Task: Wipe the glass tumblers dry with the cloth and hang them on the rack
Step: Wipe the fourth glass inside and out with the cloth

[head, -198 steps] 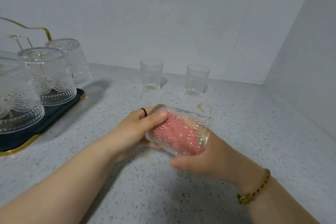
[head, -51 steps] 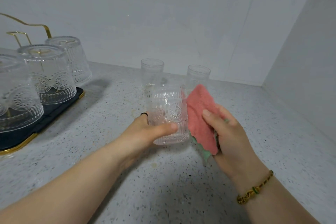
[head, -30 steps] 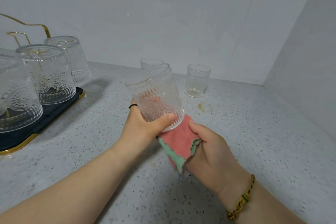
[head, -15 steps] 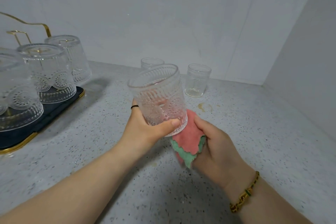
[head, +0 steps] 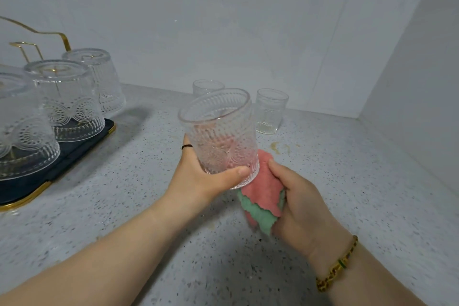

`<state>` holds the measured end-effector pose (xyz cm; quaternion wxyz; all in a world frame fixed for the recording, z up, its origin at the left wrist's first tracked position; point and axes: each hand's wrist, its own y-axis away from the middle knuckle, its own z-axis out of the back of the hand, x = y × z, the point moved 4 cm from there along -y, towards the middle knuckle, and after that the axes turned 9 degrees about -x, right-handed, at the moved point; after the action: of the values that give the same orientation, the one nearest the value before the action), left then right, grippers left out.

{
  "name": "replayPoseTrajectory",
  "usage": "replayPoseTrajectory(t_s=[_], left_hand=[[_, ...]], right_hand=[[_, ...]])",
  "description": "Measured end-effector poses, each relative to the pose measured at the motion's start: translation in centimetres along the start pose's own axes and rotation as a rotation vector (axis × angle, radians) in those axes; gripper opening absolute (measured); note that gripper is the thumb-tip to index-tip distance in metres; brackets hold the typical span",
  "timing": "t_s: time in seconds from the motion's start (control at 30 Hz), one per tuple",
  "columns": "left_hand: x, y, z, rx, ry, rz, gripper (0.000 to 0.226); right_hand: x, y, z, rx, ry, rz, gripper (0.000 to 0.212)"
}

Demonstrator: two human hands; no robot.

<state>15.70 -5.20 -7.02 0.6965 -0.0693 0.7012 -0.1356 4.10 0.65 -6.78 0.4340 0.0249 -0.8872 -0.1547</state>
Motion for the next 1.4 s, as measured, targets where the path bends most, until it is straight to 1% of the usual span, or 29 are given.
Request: replayPoseTrajectory(t_s=[0.07, 0.13, 0.17, 0.2, 0.27, 0.33, 0.4, 0.47, 0.53, 0.6, 0.67, 0.7, 0.77, 0.8, 0.87, 0.93, 0.97, 1.07, 1.17, 1.2, 1.3, 1.33, 1.4], left_hand=[[0.1, -0.1, 0.1, -0.021, 0.013, 0.019, 0.099], [0.3, -0.4, 0.5, -0.051, 0.017, 0.026, 0.1], [0.2, -0.5, 0.6, -0.062, 0.01, 0.03, 0.1], [0.3, -0.7, 0.7, -0.068, 0.009, 0.034, 0.099], [0.2, -0.7, 0.7, -0.057, 0.026, 0.047, 0.097], [0.0, -0.5, 0.4, -0.02, 0.03, 0.026, 0.098], [-0.4, -0.2, 0.2, 0.007, 0.03, -0.004, 0.099], [-0.6, 0.1, -0.1, 0.038, 0.016, -0.035, 0.099], [-0.3, 0.1, -0.1, 0.042, 0.007, -0.041, 0.097], [-0.2, -0.1, 0.1, 0.027, 0.011, -0.035, 0.097], [-0.3, -0.2, 0.2, -0.003, 0.0, -0.017, 0.098], [-0.4, -0.2, 0.4, -0.027, -0.007, -0.001, 0.091], [-0.5, -0.3, 0.7, -0.063, -0.026, 0.011, 0.062], [-0.7, -0.3, 0.8, -0.07, -0.053, -0.001, 0.057], [-0.8, -0.2, 0.9, -0.048, -0.108, -0.038, 0.061], [-0.8, -0.1, 0.9, 0.0, -0.16, -0.067, 0.073], [-0.9, 0.0, 0.8, 0.029, -0.188, -0.072, 0.076], [-0.8, 0.3, 0.2, 0.109, -0.265, -0.103, 0.073], [-0.7, 0.4, 0.0, 0.136, -0.317, -0.124, 0.072], [-0.7, 0.3, 0.1, 0.132, -0.332, -0.13, 0.071], [-0.8, 0.2, 0.4, 0.12, -0.368, -0.15, 0.071], [-0.8, 0.1, 0.4, 0.117, -0.384, -0.158, 0.071], [-0.8, 0.1, 0.5, 0.119, -0.402, -0.169, 0.073]], right_hand=[[-0.7, 0.0, -0.4, 0.055, 0.005, -0.029, 0.036], [-1.2, -0.1, -0.4, 0.058, 0.086, -0.058, 0.043], [-1.1, 0.2, -0.3, 0.051, 0.135, -0.074, 0.042], [-0.9, 0.4, -0.2, 0.032, 0.183, -0.073, 0.037], [0.1, 0.7, 0.2, -0.064, 0.226, -0.022, 0.023], [1.2, 0.7, 1.0, -0.175, 0.189, 0.063, 0.024], [1.5, 0.3, 1.5, -0.224, 0.161, 0.105, 0.026], [0.9, -0.1, 1.1, -0.164, 0.108, 0.067, 0.025], [-0.2, -0.1, 0.0, -0.032, 0.052, 0.0, 0.029], [-1.0, -0.1, -0.5, 0.048, 0.076, -0.044, 0.034], [-1.1, 0.0, -0.3, 0.056, 0.161, -0.064, 0.033], [-0.7, 0.0, 0.0, 0.026, 0.222, -0.056, 0.031], [0.3, 0.0, 0.9, -0.123, 0.352, 0.004, 0.024], [1.0, 0.2, 1.4, -0.221, 0.377, 0.052, 0.021], [2.6, 0.5, 2.0, -0.37, 0.325, 0.193, 0.015], [4.2, 0.8, 2.2, -0.403, 0.251, 0.396, 0.018], [5.0, 1.1, 2.1, -0.397, 0.28, 0.507, 0.02], [5.7, 2.4, 1.2, -0.335, 0.54, 0.809, 0.017], [4.8, 3.0, 0.0, -0.167, 0.78, 1.015, 0.007], [4.4, 3.0, -0.4, -0.113, 0.847, 1.069, 0.009], [3.8, 3.0, -0.9, 0.004, 1.02, 1.123, 0.022], [3.8, 3.1, -1.0, 0.054, 1.044, 1.106, 0.024], [4.0, 3.6, -1.2, 0.178, 1.009, 1.019, 0.029]])
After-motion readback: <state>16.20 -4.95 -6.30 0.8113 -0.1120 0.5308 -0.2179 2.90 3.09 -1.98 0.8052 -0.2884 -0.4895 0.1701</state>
